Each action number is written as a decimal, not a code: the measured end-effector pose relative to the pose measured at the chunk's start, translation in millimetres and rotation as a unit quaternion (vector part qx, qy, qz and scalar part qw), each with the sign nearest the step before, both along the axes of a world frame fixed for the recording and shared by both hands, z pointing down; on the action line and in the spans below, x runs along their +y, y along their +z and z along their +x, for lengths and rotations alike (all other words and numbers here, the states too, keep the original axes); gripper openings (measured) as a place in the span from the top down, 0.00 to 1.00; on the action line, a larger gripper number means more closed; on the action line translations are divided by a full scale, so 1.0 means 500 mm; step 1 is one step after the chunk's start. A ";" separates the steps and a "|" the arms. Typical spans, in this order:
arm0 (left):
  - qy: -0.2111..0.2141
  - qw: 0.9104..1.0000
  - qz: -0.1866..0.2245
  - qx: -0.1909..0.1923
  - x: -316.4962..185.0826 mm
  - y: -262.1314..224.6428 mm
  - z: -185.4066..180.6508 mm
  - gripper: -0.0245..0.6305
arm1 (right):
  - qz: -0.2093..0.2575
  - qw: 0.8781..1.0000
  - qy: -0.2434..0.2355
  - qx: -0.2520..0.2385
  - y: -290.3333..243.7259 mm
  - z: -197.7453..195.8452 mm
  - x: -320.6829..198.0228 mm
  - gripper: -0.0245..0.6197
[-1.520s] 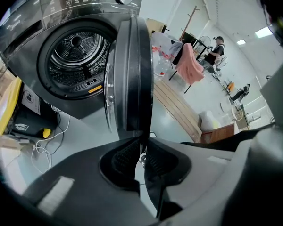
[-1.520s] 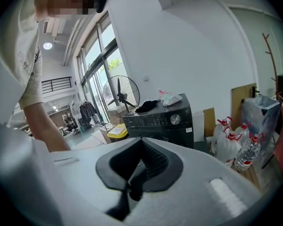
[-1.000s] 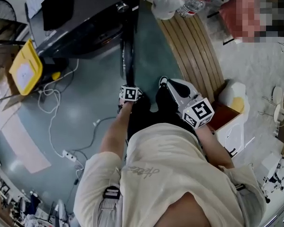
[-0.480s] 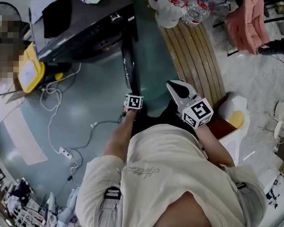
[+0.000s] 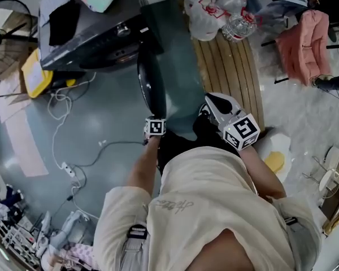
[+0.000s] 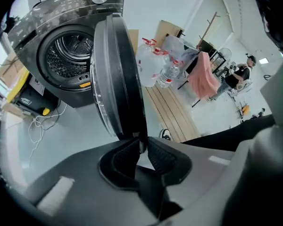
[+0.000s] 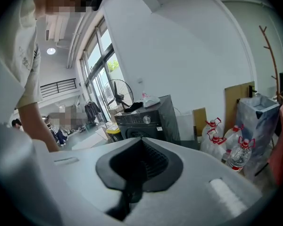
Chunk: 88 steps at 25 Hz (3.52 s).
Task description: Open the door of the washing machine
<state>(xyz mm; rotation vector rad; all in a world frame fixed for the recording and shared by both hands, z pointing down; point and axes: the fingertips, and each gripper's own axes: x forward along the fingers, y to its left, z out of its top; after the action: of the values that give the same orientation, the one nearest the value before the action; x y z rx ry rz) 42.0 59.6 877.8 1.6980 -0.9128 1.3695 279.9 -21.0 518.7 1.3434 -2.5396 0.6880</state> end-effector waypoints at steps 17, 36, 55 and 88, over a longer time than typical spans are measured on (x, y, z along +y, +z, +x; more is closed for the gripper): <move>-0.073 0.997 0.022 -0.012 -0.049 -0.022 0.288 0.84 | -0.034 0.999 -0.015 -0.024 0.054 0.211 0.004 0.96; -0.113 0.986 -0.034 0.121 -0.123 -0.042 0.580 0.86 | -0.051 0.997 0.042 -0.030 0.083 0.323 0.024 0.96; 0.020 0.992 0.068 0.106 -0.362 -0.093 0.706 0.94 | -0.073 0.992 0.097 -0.036 0.113 0.406 0.039 0.96; 0.141 0.957 0.165 0.191 -0.337 -0.277 0.676 0.94 | -0.059 0.997 0.048 -0.018 0.099 0.338 0.020 0.96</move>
<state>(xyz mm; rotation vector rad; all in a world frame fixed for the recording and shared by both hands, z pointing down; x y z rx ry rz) 380.2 -108.8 739.5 2.3249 -0.7214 1.0384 448.6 -10.8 568.0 1.4335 -2.4322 0.8736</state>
